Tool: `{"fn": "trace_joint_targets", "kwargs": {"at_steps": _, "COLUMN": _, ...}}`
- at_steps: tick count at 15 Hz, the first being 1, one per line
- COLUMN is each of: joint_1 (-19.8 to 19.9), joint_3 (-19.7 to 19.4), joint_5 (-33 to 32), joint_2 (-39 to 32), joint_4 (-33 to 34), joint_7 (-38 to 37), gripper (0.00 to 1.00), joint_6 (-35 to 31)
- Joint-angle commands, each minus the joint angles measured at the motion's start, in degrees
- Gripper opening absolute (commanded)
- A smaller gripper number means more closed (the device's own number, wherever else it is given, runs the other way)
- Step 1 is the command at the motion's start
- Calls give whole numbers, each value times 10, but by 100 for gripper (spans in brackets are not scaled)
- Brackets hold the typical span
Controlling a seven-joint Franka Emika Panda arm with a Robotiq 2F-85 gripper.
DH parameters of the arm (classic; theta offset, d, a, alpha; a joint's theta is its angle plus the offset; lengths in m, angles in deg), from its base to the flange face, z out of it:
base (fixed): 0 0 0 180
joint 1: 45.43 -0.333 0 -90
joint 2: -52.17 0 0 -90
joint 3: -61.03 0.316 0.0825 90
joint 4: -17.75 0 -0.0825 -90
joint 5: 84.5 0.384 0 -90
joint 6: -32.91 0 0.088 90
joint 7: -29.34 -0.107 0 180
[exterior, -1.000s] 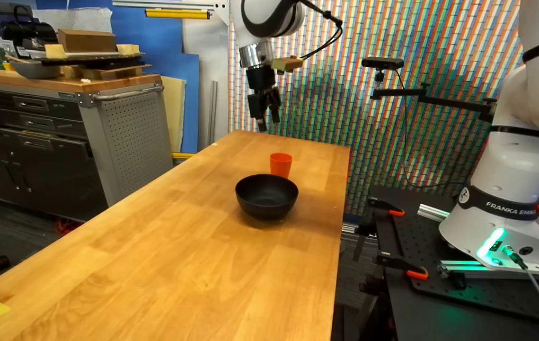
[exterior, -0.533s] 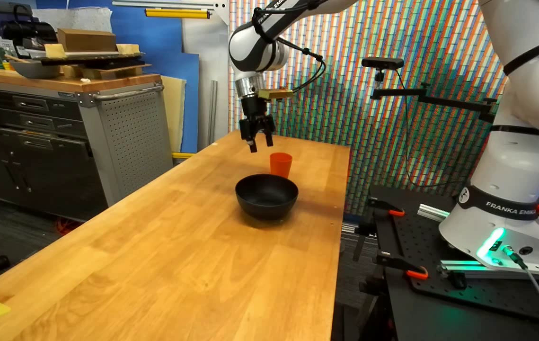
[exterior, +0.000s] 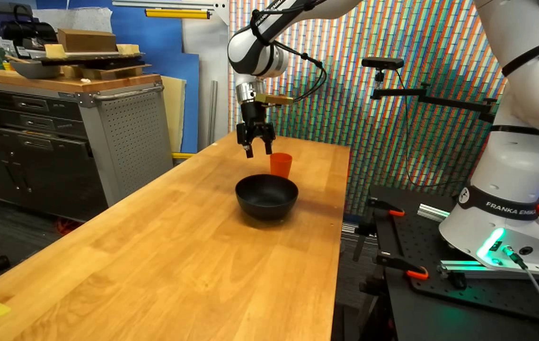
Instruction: Place the cup inside the bowl
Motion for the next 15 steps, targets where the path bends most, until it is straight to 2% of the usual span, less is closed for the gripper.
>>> {"fn": "trace_joint_targets", "kwargs": {"at_steps": 1, "joint_1": 0, "joint_3": 0, "joint_5": 0, "joint_2": 1, "joint_4": 2, "joint_7": -1, "gripper": 100, "joint_6": 2}}
{"fn": "trace_joint_targets", "kwargs": {"at_steps": 4, "joint_1": 0, "joint_3": 0, "joint_5": 0, "joint_2": 3, "joint_4": 2, "joint_7": -3, "gripper": 100, "joint_6": 2}}
{"fn": "trace_joint_targets", "kwargs": {"at_steps": 9, "joint_1": 0, "joint_3": -4, "joint_5": 10, "joint_2": 47, "joint_4": -64, "joint_7": -10, "gripper": 100, "joint_6": -70}}
{"fn": "trace_joint_targets", "kwargs": {"at_steps": 15, "joint_1": 11, "joint_3": -5, "joint_5": 40, "joint_2": 98, "joint_4": -177, "joint_7": -12, "gripper": 100, "joint_6": -136}}
